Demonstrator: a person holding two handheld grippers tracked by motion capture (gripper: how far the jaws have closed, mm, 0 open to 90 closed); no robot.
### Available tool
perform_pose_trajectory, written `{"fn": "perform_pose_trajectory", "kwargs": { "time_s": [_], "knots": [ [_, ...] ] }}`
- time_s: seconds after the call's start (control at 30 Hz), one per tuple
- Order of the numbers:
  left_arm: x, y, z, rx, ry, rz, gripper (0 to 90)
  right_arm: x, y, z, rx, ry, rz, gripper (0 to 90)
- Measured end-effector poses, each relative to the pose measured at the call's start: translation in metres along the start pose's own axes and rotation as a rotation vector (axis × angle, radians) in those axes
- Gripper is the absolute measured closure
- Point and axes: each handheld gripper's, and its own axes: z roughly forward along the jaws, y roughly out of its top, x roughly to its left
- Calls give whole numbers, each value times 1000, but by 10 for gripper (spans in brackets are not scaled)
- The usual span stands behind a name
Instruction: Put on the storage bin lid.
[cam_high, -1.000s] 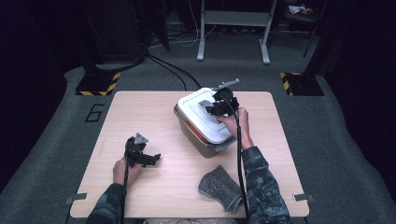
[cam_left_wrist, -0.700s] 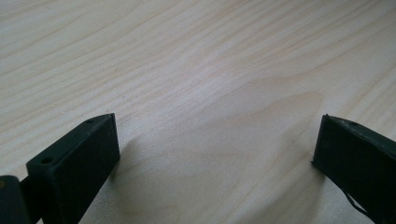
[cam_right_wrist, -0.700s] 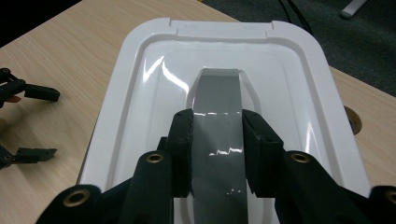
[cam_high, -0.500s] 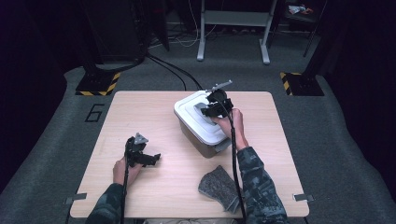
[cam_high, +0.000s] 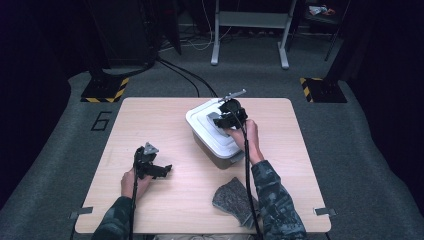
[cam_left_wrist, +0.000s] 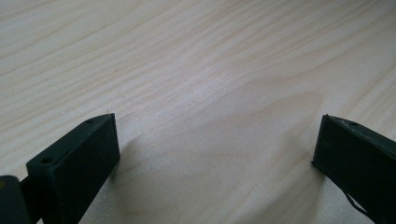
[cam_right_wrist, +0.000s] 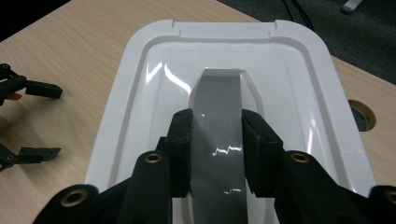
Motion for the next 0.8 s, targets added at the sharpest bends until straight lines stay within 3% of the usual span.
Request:
{"fn": "perform_pose_trajectory", "kwargs": {
  "time_s": [0.13, 0.4, 0.53, 0.67, 0.8],
  "knots": [
    [0, 0, 0, 1, 0, 0, 0, 0, 0, 0, 3, -5, -28, 652],
    [0, 0, 0, 0, 0, 1, 0, 1, 1, -11, -19, -20, -33, 341],
    [0, 0, 0, 0, 0, 0, 0, -1, 0, -19, -32, -20, -53, 228],
    [0, 0, 0, 0, 0, 0, 0, -3, -2, -28, -40, -21, -46, 153],
    [0, 0, 0, 1, 0, 0, 0, -7, -6, -39, -58, -24, -40, 136]
  ]
}}
